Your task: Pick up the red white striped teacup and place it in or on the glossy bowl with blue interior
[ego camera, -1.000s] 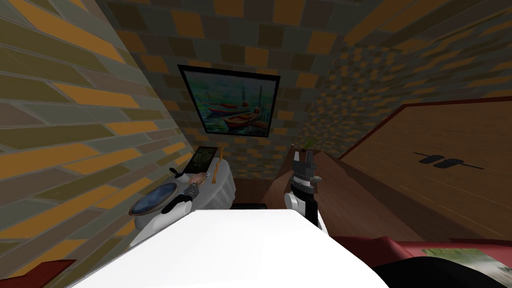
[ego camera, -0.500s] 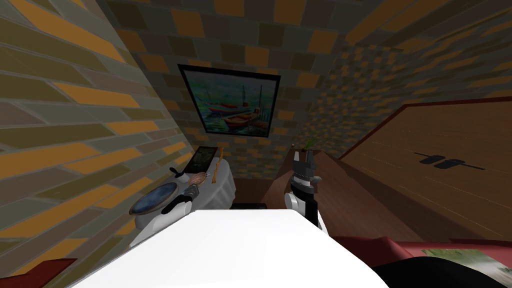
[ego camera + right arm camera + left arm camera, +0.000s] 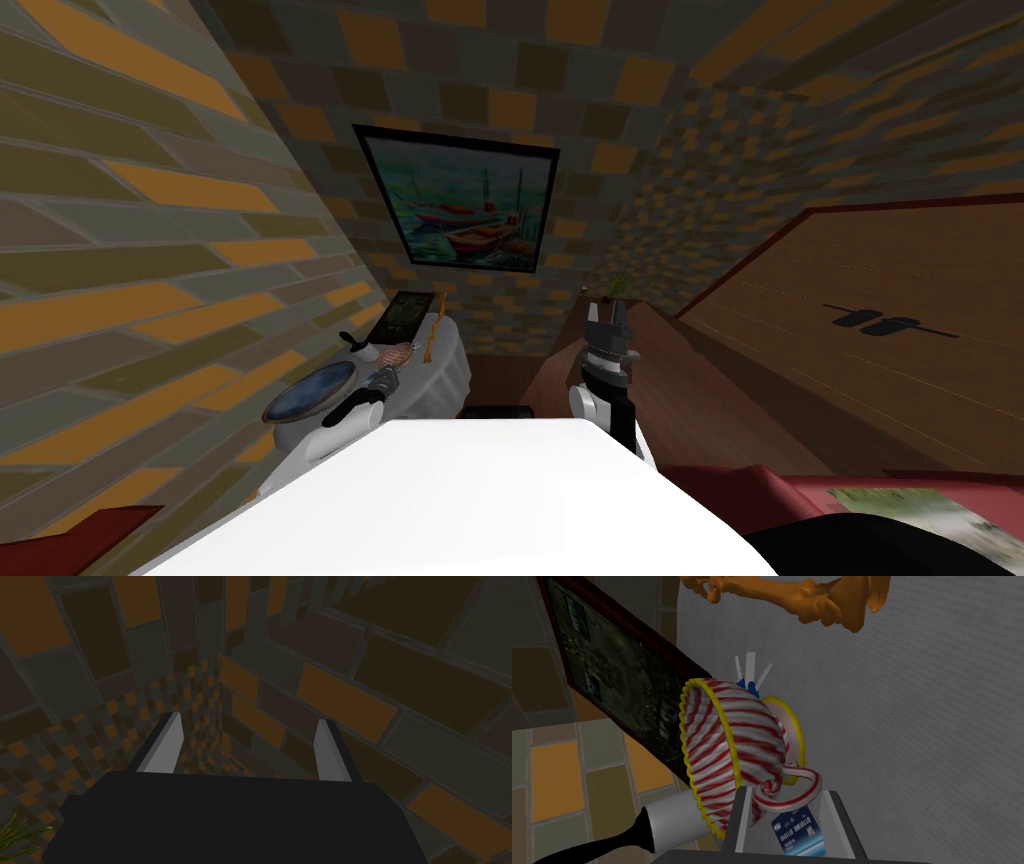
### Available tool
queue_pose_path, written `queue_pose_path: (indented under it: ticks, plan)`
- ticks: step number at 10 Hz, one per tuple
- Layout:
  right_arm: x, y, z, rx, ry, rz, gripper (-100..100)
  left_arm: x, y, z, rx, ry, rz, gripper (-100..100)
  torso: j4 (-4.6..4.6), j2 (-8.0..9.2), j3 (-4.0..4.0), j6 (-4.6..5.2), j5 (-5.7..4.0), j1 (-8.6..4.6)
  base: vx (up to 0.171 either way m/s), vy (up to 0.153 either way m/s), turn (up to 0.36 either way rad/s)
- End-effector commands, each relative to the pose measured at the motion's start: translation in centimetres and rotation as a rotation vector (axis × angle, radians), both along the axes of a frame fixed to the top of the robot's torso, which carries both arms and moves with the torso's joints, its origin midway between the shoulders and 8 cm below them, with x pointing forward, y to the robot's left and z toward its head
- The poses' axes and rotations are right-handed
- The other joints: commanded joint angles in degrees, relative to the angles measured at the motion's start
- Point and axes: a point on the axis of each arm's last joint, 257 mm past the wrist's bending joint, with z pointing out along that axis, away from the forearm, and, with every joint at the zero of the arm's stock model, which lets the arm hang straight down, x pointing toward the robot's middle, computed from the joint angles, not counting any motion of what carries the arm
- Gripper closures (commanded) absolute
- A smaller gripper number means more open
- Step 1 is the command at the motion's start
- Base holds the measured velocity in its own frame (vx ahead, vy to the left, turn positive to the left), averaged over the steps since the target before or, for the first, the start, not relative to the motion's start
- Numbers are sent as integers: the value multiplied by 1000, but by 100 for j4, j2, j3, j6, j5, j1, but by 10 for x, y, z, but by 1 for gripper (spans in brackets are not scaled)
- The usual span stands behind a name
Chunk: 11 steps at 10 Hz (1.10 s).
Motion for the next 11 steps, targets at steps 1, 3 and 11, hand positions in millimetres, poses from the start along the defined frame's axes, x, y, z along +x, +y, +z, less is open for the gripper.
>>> queue_pose_path:
  ticks: [1,3,11]
  plan:
    - [0,0,0,0,0,0,0,13,-14,1,-2,-29,-22,100,0,0,0,0,0,0,-165,-27,-35]
    - [0,0,0,0,0,0,0,36,-40,5,-8,-81,-59,100,6,43,24,0,2,-20,-212,-32,-33]
    - [0,0,0,0,0,0,0,97,-117,29,-28,-240,-156,100,23,56,39,-5,-10,-20,-166,-12,-21]
